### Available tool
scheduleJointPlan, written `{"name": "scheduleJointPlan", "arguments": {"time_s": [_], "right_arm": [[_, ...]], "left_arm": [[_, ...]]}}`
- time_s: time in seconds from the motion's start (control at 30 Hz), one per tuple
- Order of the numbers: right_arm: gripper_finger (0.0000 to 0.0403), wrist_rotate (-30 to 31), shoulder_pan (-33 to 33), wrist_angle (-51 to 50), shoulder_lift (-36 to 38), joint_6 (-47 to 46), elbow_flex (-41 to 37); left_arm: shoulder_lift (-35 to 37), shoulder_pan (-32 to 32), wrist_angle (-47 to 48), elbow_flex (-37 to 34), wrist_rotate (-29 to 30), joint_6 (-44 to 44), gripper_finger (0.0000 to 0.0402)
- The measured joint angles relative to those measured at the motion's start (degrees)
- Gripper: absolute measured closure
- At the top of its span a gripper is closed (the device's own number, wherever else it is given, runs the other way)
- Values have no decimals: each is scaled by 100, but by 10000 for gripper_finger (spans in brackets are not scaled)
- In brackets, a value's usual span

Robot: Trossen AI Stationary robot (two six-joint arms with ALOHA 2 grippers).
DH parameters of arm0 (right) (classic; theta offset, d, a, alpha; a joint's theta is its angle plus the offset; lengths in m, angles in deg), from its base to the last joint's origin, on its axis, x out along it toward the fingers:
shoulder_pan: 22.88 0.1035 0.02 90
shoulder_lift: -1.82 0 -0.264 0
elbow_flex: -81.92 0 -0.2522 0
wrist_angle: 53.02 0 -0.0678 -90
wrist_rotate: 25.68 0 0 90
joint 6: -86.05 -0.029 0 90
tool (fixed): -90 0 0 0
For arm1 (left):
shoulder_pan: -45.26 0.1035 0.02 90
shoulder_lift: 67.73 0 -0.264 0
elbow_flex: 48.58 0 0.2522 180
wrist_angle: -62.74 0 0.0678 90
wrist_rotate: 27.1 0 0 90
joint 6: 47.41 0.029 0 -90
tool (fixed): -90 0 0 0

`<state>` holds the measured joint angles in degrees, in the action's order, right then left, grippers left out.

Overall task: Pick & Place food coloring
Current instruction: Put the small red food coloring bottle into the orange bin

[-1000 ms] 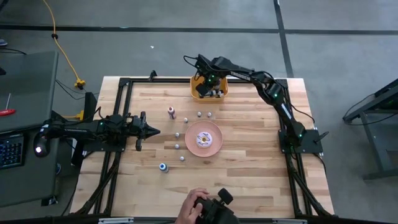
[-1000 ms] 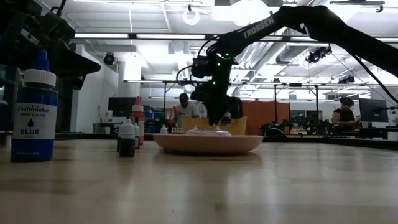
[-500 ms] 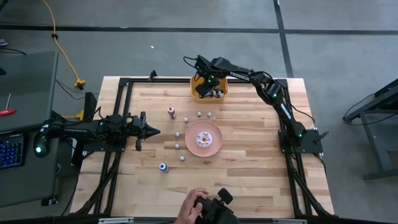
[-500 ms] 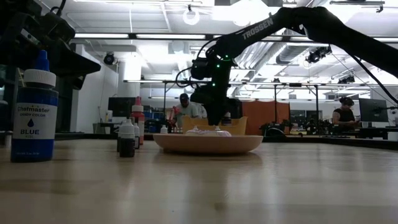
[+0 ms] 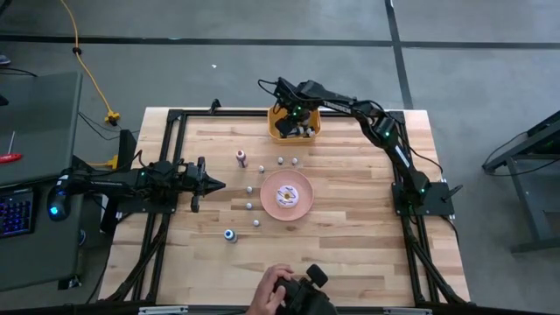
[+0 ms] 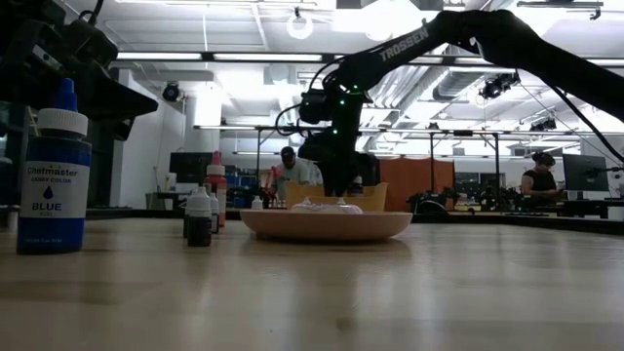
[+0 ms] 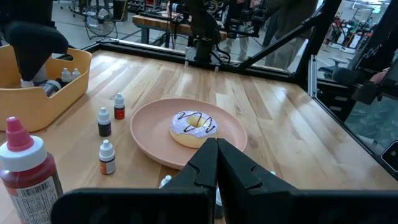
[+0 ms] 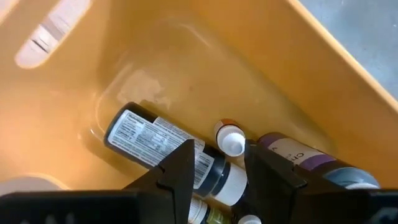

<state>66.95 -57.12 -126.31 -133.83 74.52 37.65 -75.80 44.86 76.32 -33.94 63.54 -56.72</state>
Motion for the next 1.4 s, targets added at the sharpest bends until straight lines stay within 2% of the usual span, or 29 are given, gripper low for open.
{"name": "scheduleJointPlan", "arguments": {"time_s": [0.37, 0.57, 0.7, 1.07, 1.27, 1.4], "right_arm": [[272, 44, 72, -128, 2, 464, 629], [272, 8, 317, -705, 19, 1085, 1313], [272, -79, 427, -848, 394, 1150, 1066], [272, -209, 864, -1703, 1052, 1363, 1058], [272, -214, 1076, -2405, 1179, 1705, 1056], [272, -429, 1191, -2779, 1213, 1954, 1056]], "left_arm": [[0, 2, 0, 0, 0, 0, 401], [1, 0, 0, 0, 0, -1, 401], [2, 0, 0, -1, 0, 1, 401], [2, 0, 0, 0, -1, 1, 401], [2, 0, 0, -1, 0, -1, 401], [2, 0, 0, -1, -1, 0, 401]]}}
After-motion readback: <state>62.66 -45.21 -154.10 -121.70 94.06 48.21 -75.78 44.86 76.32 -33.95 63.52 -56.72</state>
